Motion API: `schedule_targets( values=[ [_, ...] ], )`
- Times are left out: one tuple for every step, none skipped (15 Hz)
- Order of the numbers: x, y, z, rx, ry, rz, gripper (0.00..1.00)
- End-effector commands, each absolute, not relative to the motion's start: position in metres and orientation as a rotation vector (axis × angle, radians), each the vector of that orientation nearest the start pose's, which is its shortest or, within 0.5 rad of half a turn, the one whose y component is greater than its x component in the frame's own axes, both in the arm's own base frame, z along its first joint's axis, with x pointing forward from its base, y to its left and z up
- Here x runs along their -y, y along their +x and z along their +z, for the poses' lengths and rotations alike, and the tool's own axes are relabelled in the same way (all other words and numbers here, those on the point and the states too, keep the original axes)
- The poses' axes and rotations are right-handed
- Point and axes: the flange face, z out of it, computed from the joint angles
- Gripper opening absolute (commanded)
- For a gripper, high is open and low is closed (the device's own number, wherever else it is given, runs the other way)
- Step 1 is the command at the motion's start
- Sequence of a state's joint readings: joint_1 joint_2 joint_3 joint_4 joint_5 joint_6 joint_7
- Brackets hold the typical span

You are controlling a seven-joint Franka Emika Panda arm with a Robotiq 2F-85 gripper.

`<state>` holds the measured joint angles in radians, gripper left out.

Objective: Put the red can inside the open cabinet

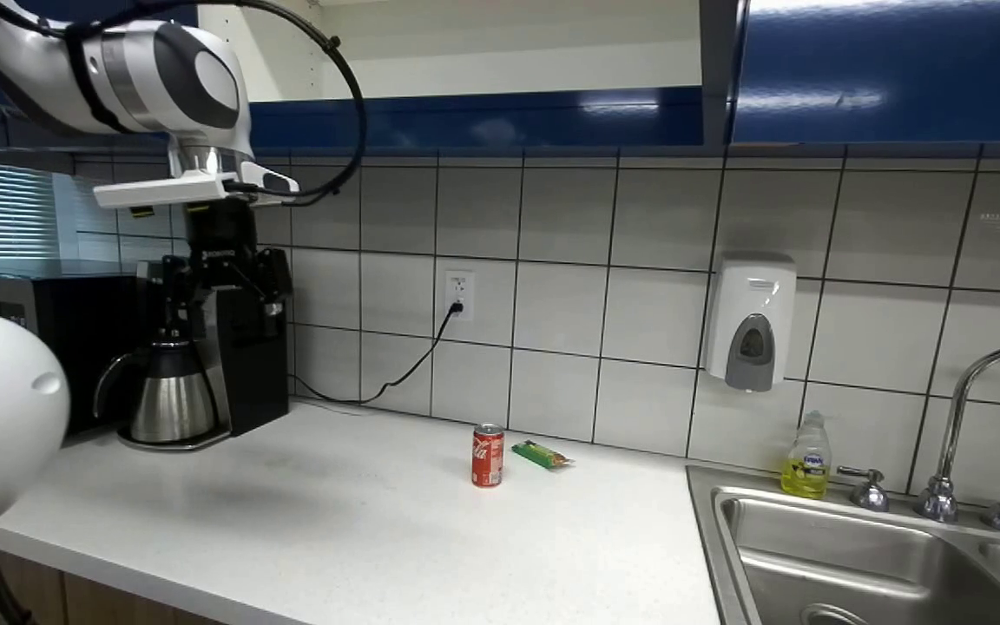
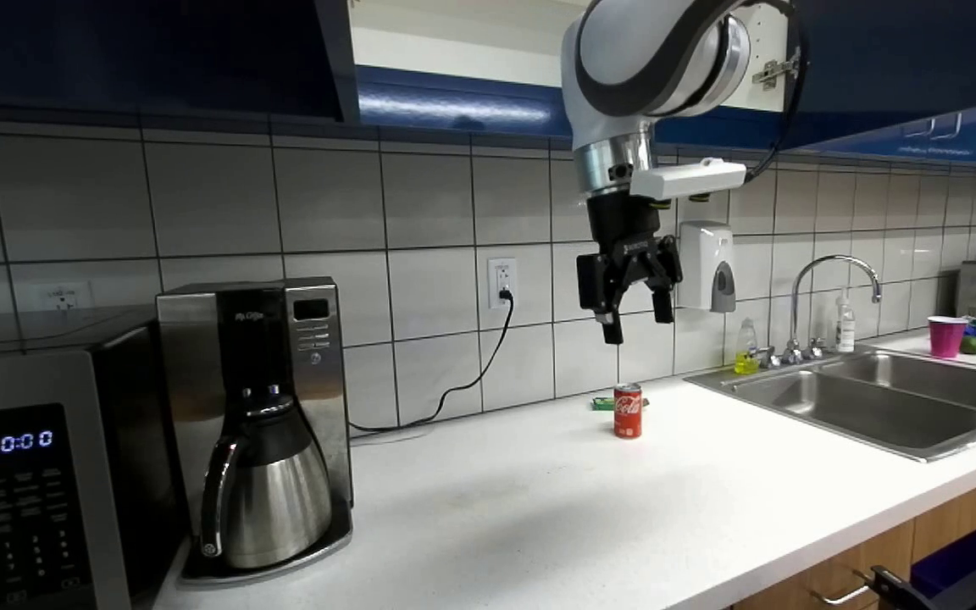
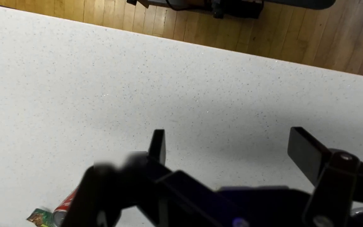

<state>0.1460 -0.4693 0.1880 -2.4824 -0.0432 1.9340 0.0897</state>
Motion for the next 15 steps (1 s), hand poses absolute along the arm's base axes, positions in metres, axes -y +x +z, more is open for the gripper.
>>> schedule_targets(
  values=[
    [-0.087,0.402,0.412,0.271,-3.262,0.071,1.0],
    [-0.075,0.409,0.4,0.232,-3.259,0.067,1.0],
    [-0.064,0.417,0.388,0.202,-3.258,0.062,1.0],
    [-0.052,0.424,0.376,0.171,-3.258,0.054,1.0],
    [-0.042,0.43,0.365,0.139,-3.258,0.051,1.0],
    [-0.031,0.436,0.355,0.108,-3.259,0.044,1.0],
    [-0.019,0.443,0.342,0.077,-3.264,0.036,1.0],
    [-0.008,0.448,0.332,0.053,-3.268,0.027,1.0],
    [0.003,0.454,0.323,0.031,-3.273,0.019,1.0],
    [0.013,0.459,0.312,0.015,-3.28,0.014,1.0],
    [0.022,0.464,0.303,0.005,-3.287,0.002,1.0],
    [0.029,0.469,0.295,-0.008,-3.294,-0.003,1.0],
    [0.037,0.474,0.287,-0.02,-3.304,-0.021,1.0],
    [0.043,0.48,0.28,-0.032,-3.311,-0.036,1.0],
    [0.048,0.485,0.274,-0.048,-3.321,-0.05,1.0]
  ],
)
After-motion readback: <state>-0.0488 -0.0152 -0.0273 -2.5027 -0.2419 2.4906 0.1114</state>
